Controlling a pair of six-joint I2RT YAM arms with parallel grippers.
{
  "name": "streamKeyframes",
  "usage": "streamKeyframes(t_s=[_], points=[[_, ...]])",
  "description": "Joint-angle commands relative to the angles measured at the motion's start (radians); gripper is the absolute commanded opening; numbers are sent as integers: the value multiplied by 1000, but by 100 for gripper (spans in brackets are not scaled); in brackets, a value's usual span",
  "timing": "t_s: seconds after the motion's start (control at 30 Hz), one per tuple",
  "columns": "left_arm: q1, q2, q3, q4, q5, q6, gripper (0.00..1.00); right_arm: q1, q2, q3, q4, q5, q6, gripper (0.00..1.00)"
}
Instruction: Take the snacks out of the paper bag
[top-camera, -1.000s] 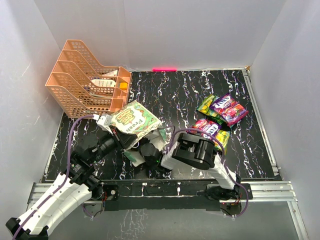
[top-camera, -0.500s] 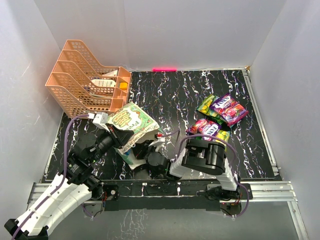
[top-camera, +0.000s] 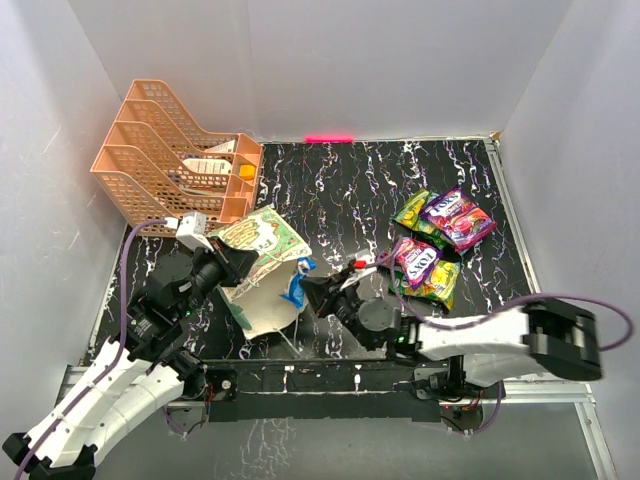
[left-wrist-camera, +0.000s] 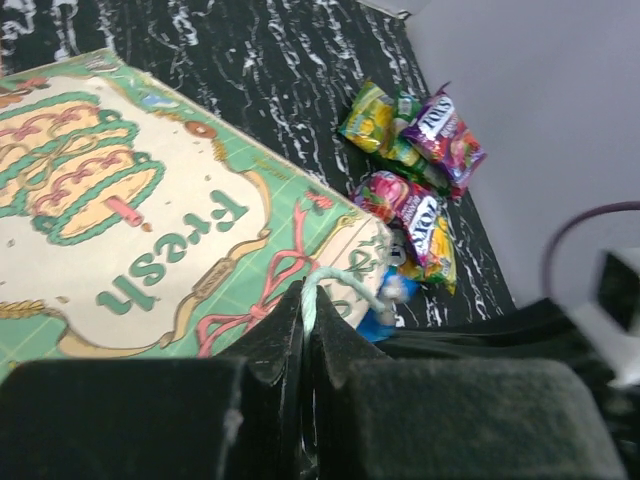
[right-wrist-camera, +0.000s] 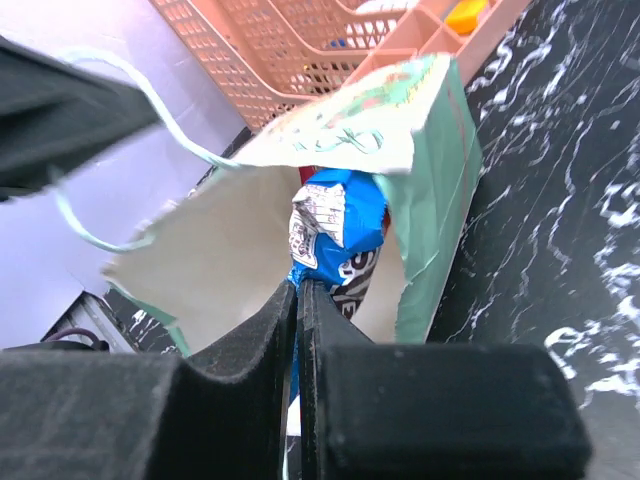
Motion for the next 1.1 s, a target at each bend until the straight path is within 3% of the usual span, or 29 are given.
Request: streamKeyframes(t_s=[0.0,0.13,0.27,0.43,0.5,0.57,0.7,0.77,0.93,1.07], points=[[-1,14,57,-97,-114,-39,0,2,-281,157,-681,12,-109,7],[-1,21,73,-134,-160,-51,0,2,-499,247,-1003,84,-102,7],[-1,18,89,-128,-150,-46,0,2,-682,271,-1099,219,-101,7],[-2,26,124,-127,-122,-26,0,-13,-623,366,-1270,516,-39,7],[-1,31,140,-133,-112,-21,0,-59,-560,420,-1305,563,-58,7],[-2,35,154,-137,-97,-17,0,-176,-485,465,-1311,511,-113,7],[-1,39,163,-139,-69,-16,0,-585,-286,579,-1422,157,-174,7],[-1,39,163,-143,-61,-22,0,-715,-179,642,-1519,65,-193,7],[-2,31,163,-146,-47,-23,0,-763,-27,718,-1697,127,-212,7],[-2,30,169,-149,-48,-8,0,-769,-2,710,-1719,50,-266,7]])
